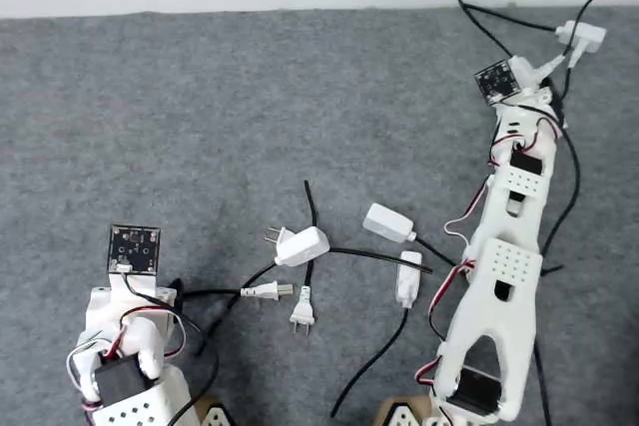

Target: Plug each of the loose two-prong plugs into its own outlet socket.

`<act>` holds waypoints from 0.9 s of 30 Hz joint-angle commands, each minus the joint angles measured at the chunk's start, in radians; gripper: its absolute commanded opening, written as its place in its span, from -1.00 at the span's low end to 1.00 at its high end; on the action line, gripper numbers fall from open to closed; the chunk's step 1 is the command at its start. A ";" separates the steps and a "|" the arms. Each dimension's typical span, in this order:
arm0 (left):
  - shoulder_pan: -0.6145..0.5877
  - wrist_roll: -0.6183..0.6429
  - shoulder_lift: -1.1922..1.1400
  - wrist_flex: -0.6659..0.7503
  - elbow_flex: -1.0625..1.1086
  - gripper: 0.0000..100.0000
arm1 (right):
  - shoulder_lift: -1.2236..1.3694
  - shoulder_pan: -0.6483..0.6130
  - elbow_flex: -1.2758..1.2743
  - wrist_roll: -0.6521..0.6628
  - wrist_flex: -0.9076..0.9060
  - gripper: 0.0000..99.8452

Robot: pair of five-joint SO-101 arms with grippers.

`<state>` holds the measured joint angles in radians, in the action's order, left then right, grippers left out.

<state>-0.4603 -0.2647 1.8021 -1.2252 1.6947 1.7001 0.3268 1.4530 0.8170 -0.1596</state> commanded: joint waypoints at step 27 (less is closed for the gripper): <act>-0.002 -0.008 0.006 0.017 -0.010 -0.50 | -0.297 0.189 0.224 -0.262 -1.185 -0.47</act>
<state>-0.4603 -0.2647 1.8021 -1.2252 1.6947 1.5282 0.5309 1.6372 0.5976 -1.1508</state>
